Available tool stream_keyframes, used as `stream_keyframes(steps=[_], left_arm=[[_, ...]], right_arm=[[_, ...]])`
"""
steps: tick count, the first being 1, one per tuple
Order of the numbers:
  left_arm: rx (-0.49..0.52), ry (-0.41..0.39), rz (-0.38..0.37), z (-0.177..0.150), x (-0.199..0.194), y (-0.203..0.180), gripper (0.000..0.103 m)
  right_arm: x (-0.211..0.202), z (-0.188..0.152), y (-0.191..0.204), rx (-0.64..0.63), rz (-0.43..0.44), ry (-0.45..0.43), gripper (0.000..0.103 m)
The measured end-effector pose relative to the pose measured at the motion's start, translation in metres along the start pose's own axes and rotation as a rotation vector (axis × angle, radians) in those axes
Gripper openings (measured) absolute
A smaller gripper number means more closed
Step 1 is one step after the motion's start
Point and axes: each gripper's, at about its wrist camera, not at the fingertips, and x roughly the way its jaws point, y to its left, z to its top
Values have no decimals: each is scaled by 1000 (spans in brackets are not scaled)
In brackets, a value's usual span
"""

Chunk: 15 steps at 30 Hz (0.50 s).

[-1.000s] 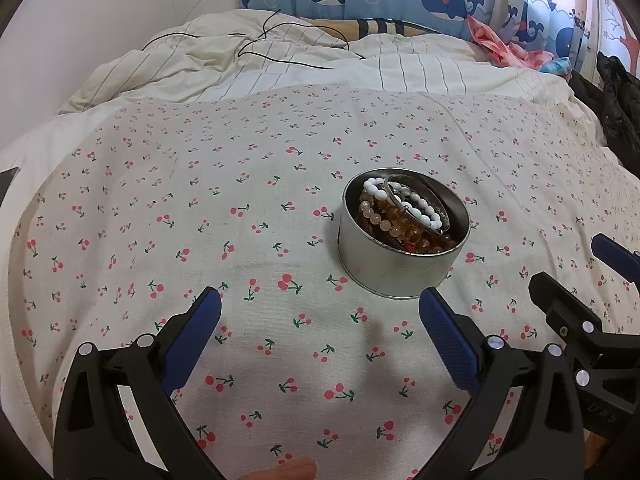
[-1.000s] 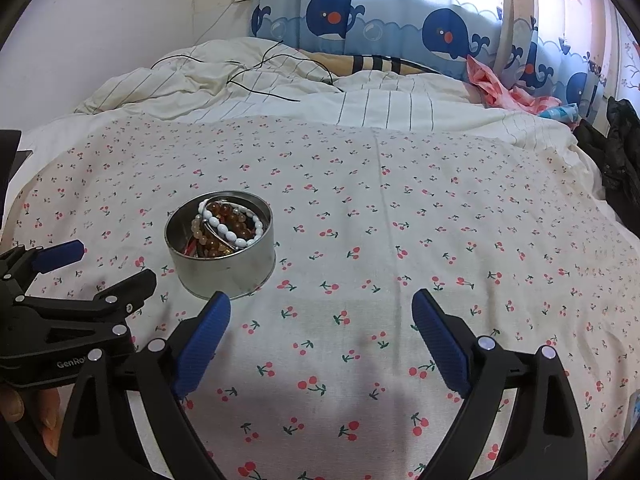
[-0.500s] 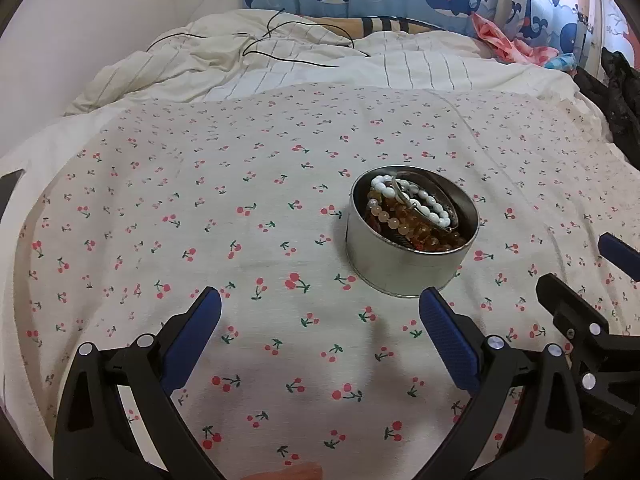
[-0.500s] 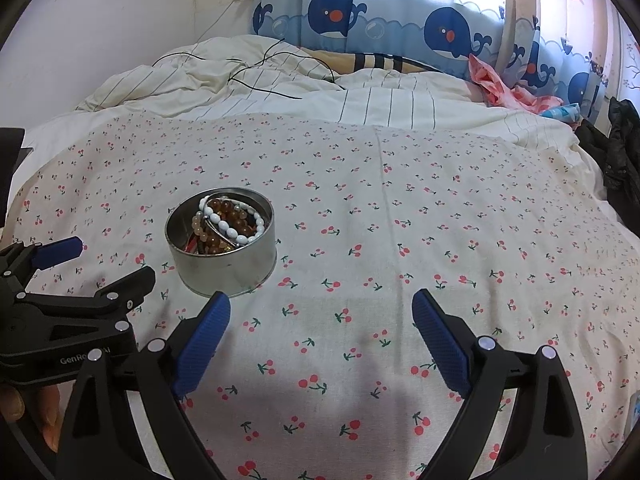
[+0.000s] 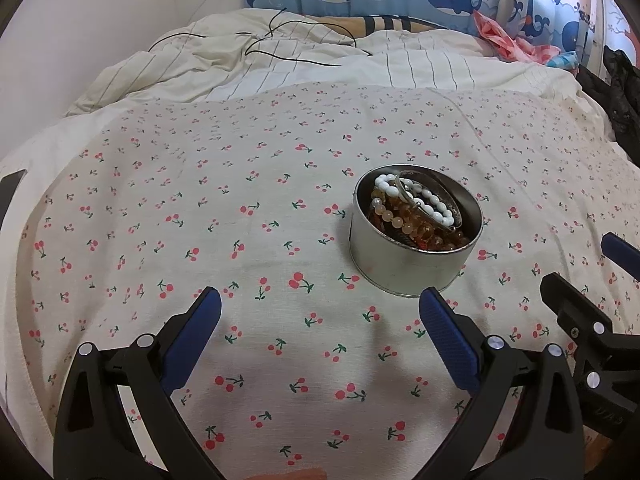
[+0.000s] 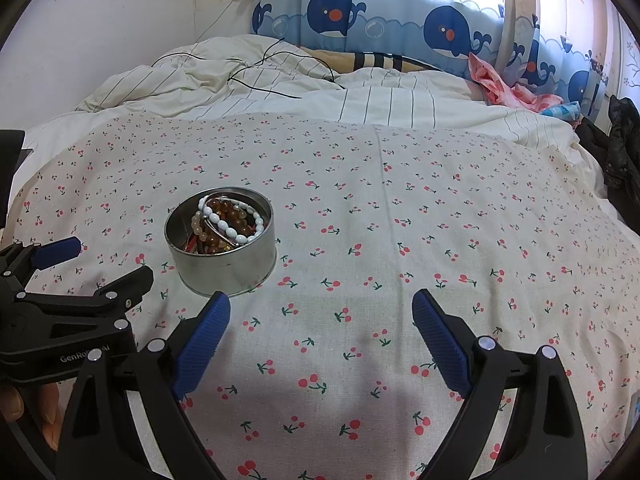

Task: Organize jewelry

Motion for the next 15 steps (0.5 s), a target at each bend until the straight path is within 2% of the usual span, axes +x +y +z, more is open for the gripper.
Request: stream_keyframes(steps=[8, 12, 15], left_arm=[[-5, 13, 0, -1, 2, 0, 95], [-43, 2, -83, -4, 3, 8, 95], [-11, -26, -60, -4, 0, 5, 95]], right_arm=[[0, 0, 0, 0, 0, 0, 89], [1, 0, 0, 9, 8, 6, 89], [3, -2, -1, 16, 9, 9, 89]])
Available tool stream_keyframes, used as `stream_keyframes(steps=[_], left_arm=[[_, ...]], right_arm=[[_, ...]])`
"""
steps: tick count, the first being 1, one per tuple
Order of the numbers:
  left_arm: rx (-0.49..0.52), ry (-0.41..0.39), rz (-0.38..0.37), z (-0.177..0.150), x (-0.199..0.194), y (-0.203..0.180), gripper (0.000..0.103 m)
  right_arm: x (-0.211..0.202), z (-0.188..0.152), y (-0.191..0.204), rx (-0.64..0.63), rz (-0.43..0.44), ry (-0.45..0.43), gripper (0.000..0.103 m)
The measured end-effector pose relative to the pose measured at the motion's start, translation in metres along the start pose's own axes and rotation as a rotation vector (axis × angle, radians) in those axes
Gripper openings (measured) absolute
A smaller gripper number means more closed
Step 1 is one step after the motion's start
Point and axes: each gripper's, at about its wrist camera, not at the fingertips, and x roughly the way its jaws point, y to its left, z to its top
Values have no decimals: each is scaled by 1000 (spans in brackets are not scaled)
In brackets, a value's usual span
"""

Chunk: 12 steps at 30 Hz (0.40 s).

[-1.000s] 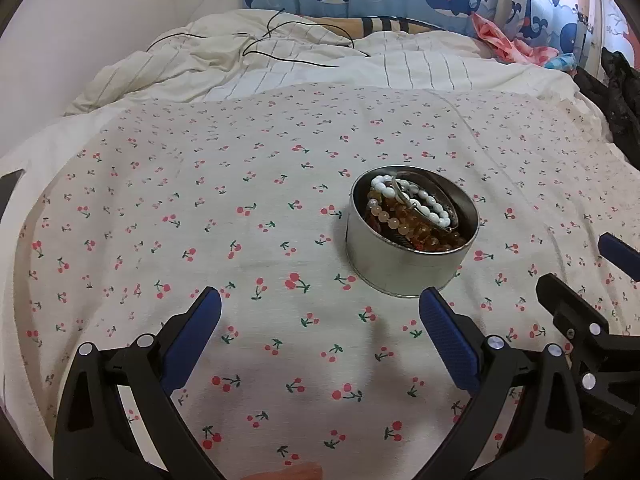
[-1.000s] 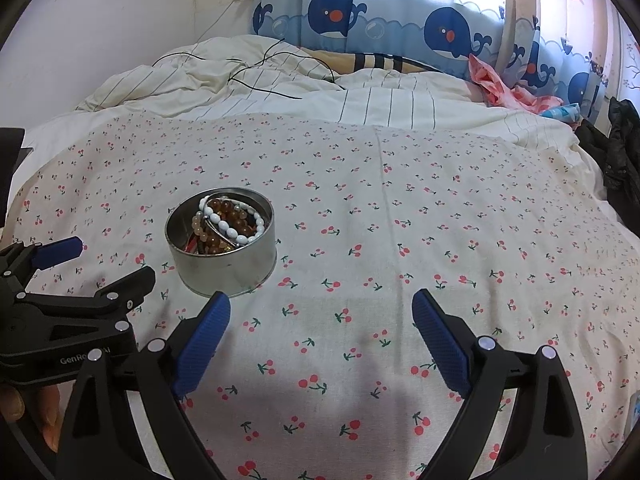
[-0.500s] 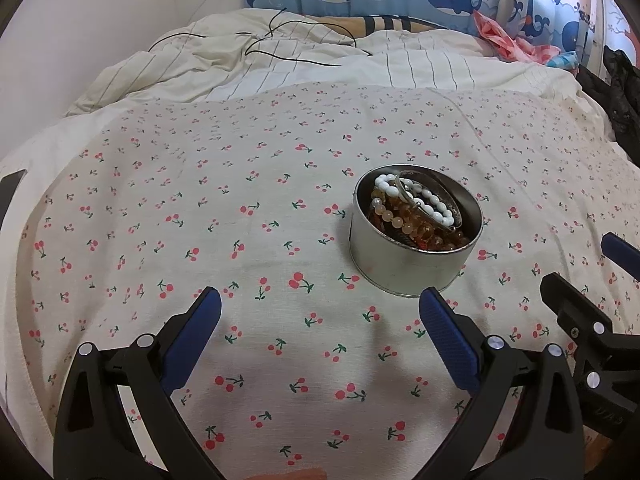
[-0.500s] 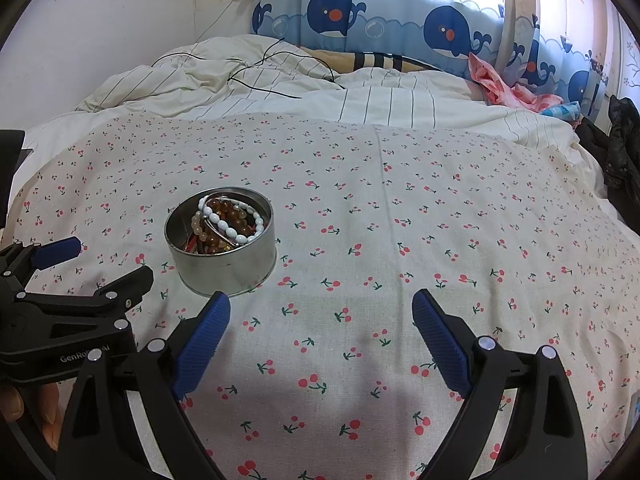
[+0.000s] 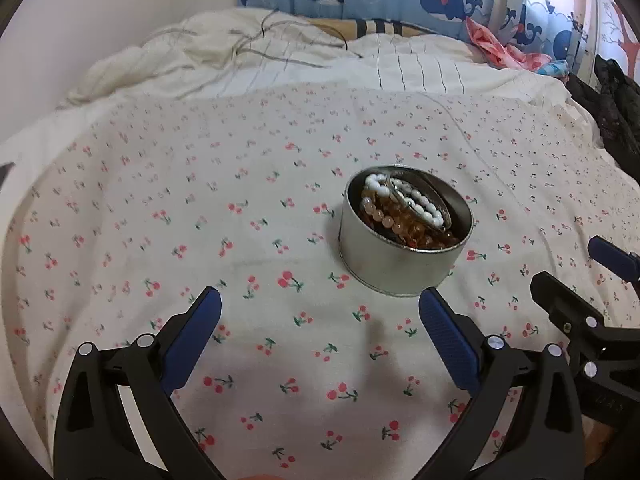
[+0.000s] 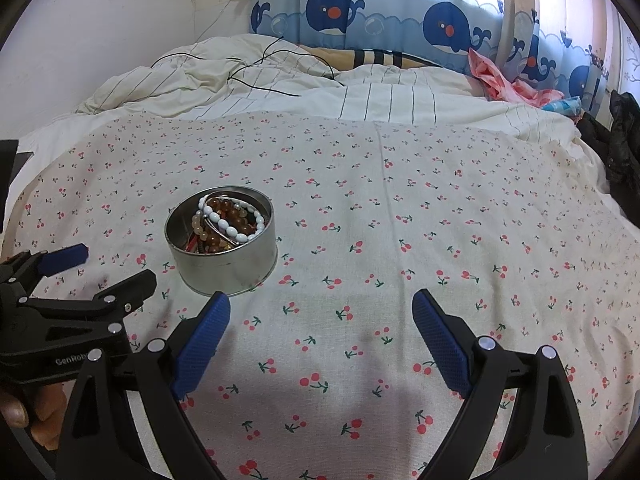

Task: Organize jewelry

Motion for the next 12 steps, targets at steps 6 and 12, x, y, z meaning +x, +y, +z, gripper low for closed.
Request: stream_keyframes(steps=[6, 12], left_arm=[[12, 16, 27, 4, 2, -1, 95], [27, 31, 35, 4, 5, -2, 95]], right_arm=[[0, 0, -1, 4, -8, -4, 89], [-1, 1, -2, -1, -11, -5, 93]])
